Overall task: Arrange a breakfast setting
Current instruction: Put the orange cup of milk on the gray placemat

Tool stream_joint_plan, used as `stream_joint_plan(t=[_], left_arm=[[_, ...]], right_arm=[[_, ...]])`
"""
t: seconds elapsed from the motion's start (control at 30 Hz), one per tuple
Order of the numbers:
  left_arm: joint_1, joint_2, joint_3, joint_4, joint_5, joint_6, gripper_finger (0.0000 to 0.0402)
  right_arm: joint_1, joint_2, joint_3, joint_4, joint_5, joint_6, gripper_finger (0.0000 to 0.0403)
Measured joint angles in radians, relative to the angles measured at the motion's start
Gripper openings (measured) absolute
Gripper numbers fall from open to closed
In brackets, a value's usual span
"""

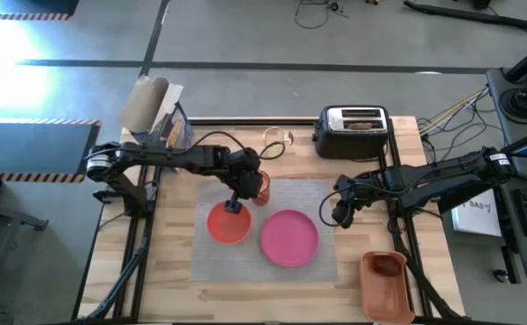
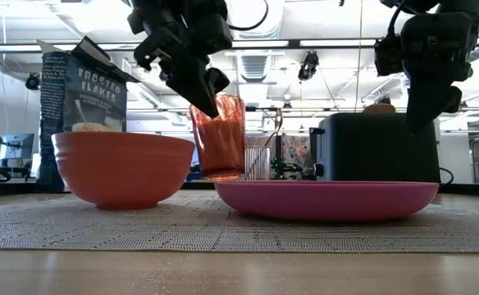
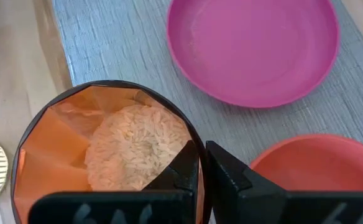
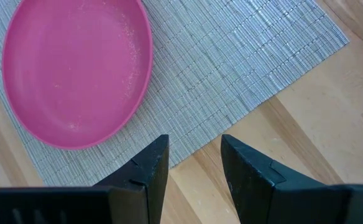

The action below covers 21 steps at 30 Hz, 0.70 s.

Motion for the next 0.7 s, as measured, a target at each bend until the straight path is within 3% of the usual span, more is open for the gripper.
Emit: stream_joint_plan(t=[0.7], left_arm=[[-0.034,0.054,-0.004,0.044,-0.062,-0.026,0.0004]], right_arm=[[0.000,0.000,0.000,0.000,0.000,0.000,0.0137]])
